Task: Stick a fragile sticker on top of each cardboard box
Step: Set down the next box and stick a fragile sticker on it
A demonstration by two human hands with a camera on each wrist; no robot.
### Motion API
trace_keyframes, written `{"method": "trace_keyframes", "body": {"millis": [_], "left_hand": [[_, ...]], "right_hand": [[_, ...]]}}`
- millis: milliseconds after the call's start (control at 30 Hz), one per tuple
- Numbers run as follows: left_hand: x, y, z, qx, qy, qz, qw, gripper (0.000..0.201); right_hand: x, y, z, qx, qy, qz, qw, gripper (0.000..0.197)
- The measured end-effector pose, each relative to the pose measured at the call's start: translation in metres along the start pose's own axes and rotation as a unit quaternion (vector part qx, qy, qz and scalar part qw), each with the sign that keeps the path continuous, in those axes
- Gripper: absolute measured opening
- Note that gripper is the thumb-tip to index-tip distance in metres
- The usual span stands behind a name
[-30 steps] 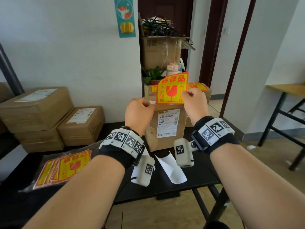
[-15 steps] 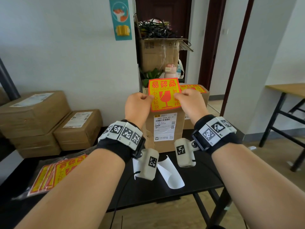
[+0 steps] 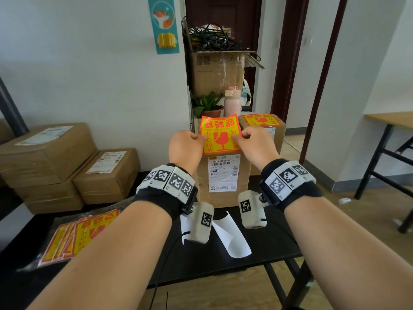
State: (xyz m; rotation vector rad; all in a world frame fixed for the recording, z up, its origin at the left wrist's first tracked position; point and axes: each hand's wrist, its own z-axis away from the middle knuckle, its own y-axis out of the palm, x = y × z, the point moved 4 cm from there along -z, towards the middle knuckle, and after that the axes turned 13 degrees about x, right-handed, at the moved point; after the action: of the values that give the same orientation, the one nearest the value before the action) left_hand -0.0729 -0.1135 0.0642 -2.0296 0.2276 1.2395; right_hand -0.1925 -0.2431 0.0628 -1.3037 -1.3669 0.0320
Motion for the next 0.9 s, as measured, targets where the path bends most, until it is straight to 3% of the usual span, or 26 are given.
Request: {"method": "trace_keyframes", "body": {"millis": [500,833,900], "left_hand": [[0.004,0.005,-0.002,0.009,0.016,-0.038,0.999,0.034],[0.007,0.014,-0.005,-0.053,0.079,-0.140,0.985,0.013],[0.005,0.012,-0.003,-0.066,0.084,-0.131,0.986,0.025]], "right_hand": [[-0.011,0.007,-0.004,-0.028,-0.010,0.019,0.999,0.029],[-0.014,0.008,-0.004,-0.034,-0.001,0.070,0.997,0.027],[-0.015,0.010,-0.006,-0.036,0.006,0.080,0.996,0.027]]}}
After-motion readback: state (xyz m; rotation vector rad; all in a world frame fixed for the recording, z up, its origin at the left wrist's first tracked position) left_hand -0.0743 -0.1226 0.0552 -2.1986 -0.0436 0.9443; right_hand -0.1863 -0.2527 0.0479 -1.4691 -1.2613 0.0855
